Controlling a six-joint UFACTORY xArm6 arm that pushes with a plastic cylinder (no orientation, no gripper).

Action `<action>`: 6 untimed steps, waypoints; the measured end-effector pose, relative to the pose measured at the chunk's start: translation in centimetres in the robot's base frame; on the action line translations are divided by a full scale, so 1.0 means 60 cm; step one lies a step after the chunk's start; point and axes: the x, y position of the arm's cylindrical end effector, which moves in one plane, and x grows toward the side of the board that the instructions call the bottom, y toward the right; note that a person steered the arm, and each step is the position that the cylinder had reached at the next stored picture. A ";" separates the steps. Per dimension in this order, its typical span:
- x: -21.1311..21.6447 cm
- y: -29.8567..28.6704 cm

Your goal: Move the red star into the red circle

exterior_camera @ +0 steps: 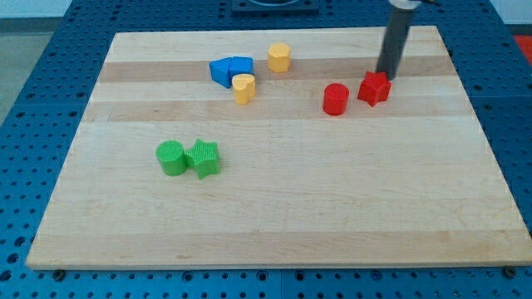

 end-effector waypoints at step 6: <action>0.030 -0.066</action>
